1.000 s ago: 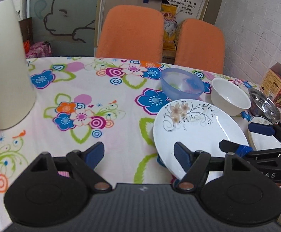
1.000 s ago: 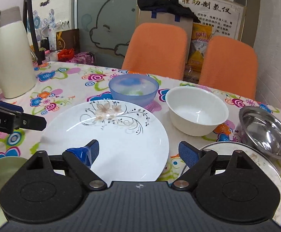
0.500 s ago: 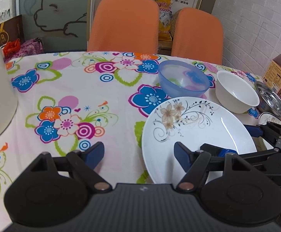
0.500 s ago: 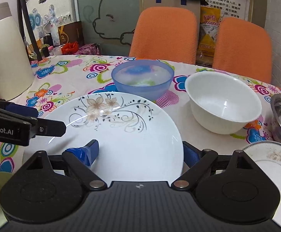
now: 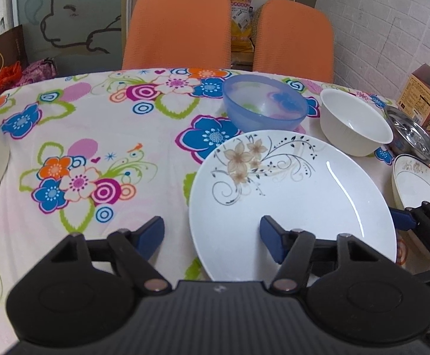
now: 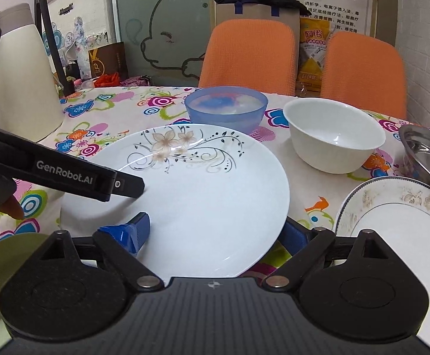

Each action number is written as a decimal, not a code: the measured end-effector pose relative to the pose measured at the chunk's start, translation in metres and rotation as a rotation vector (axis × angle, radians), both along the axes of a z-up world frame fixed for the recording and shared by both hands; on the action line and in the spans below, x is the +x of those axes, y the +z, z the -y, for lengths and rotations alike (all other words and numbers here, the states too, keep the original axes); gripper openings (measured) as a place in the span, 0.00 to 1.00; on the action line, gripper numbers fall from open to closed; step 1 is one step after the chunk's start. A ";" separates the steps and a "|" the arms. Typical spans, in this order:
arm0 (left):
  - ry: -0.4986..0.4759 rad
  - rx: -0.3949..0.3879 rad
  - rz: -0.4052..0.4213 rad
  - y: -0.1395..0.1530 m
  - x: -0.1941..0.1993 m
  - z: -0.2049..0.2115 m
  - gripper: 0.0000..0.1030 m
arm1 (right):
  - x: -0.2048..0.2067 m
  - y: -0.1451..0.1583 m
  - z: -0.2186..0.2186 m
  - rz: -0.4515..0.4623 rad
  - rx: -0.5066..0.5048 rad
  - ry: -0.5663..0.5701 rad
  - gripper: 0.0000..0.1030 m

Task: Organize plates and bowls

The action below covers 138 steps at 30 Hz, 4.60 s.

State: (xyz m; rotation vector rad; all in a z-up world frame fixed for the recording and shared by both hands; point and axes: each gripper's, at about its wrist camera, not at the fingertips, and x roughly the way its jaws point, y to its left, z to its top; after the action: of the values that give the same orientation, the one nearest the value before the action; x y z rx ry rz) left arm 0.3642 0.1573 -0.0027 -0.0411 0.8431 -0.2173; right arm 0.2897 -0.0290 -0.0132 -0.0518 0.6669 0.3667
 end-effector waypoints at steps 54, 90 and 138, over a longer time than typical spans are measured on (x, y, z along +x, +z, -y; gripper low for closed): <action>0.164 -0.007 0.138 0.036 -0.202 -0.032 0.53 | -0.166 0.035 -0.011 0.089 0.123 0.014 0.76; -0.186 0.004 -0.128 0.003 0.005 0.197 0.71 | -0.029 0.001 0.179 -0.069 0.024 -0.308 0.77; -0.262 0.053 -0.082 0.005 -0.005 0.211 0.57 | -0.039 -0.006 0.161 0.008 0.007 -0.269 0.79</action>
State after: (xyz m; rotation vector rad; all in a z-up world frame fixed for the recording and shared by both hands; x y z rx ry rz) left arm 0.3588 -0.0540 0.0020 0.1110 0.9355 -0.4415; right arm 0.2509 -0.1900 -0.0190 0.0427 0.6548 0.1099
